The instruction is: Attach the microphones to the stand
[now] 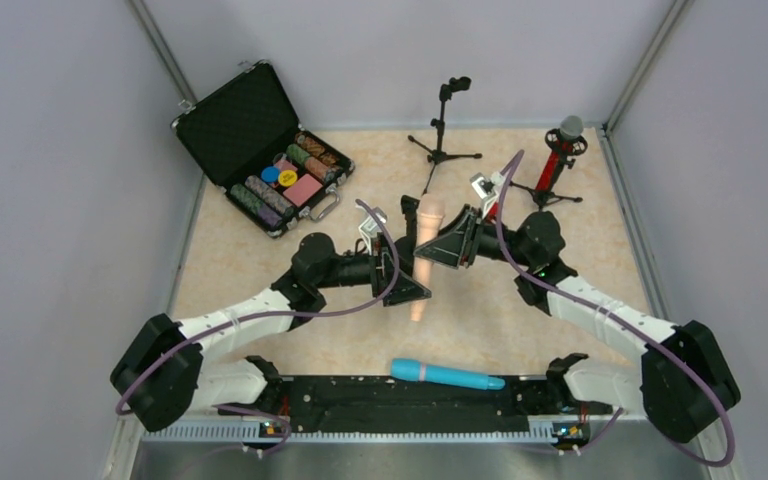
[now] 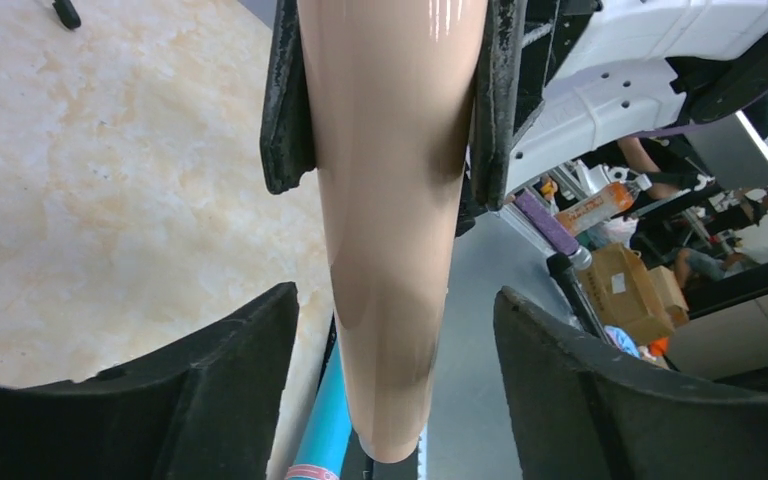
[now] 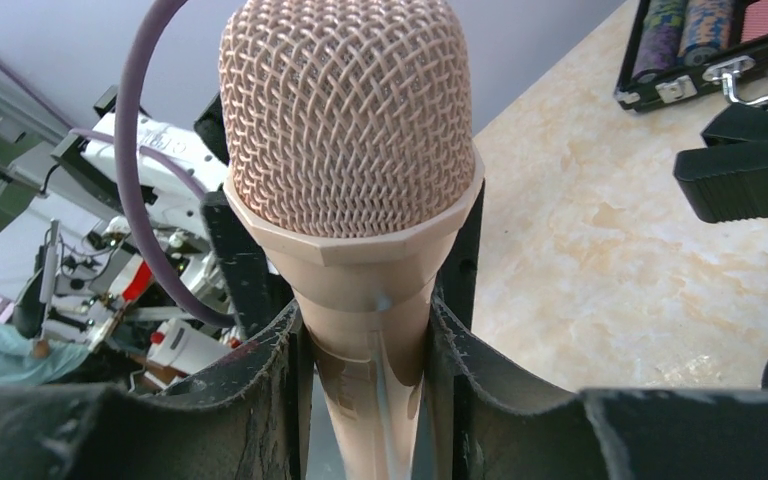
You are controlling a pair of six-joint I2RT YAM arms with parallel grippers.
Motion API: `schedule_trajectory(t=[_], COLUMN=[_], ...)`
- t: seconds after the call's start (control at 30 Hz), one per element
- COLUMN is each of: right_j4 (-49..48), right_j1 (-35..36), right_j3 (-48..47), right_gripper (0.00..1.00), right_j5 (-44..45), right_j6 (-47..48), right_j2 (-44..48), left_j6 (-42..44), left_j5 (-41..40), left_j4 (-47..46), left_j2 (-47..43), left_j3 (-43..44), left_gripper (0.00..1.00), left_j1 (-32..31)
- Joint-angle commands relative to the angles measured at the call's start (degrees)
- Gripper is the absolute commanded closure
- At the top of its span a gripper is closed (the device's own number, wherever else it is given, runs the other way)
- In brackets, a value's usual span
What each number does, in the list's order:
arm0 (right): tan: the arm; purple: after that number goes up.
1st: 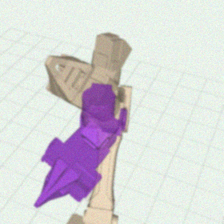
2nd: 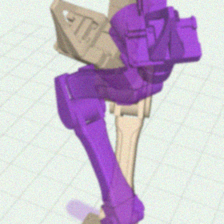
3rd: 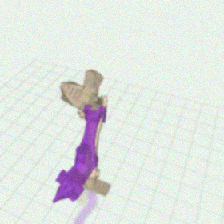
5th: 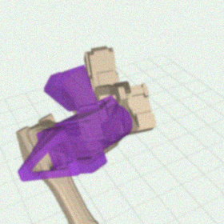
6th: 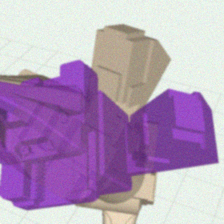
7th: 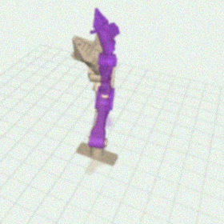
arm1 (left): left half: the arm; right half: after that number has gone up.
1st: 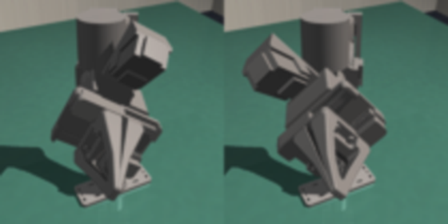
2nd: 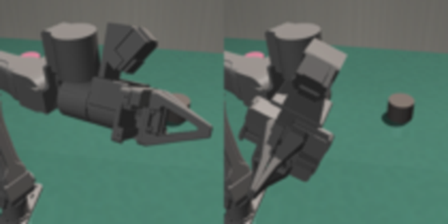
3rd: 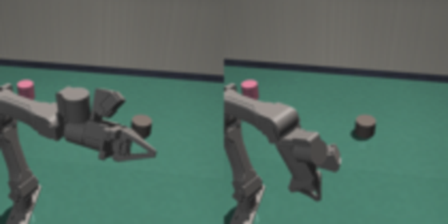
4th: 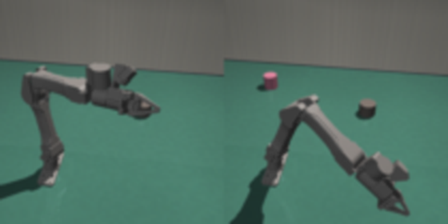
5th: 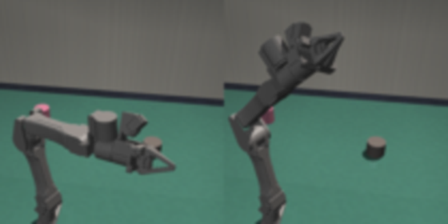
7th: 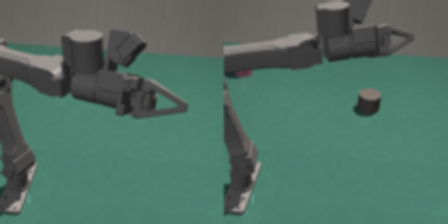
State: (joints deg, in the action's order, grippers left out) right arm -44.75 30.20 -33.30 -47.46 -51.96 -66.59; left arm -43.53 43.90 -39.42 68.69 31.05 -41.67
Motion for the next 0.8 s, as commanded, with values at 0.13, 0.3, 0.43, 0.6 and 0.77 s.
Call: schedule_trajectory(t=[0.13, 0.3, 0.43, 0.6, 0.77], right_j4=[12.7, 22.06, 23.27, 26.64, 28.62], right_j1=[-0.49, -0.54, -0.53, -0.5, -0.45], right_j3=[-2.0, -2.11, -0.15, -0.05, 0.51], right_gripper=[1.0, 1.0, 1.0, 1.0, 1.0], right_j5=[9.94, 15.19, 18.47, 19.9, 20.49], right_j6=[9.11, 15.04, 16.39, 18.24, 18.8], right_j2=[7.65, 12.33, 15.31, 17.01, 16.87], left_j6=[-0.12, -0.22, 1.36, 6.85, 14.05], left_j5=[-10.42, -23.3, -33.89, -47.44, -58.63], left_j4=[-2.16, 4.38, 15.17, 26.17, 33.43], left_j2=[-2.74, -5.24, -7.69, -11.9, -14.01], left_j3=[-0.51, -0.55, 1.45, 3.55, 5.33], left_gripper=[0.05, 0.05, 0.04, 0.05, 0.07], left_j1=[0.14, 0.49, 2.18, 2.59, 2.65])
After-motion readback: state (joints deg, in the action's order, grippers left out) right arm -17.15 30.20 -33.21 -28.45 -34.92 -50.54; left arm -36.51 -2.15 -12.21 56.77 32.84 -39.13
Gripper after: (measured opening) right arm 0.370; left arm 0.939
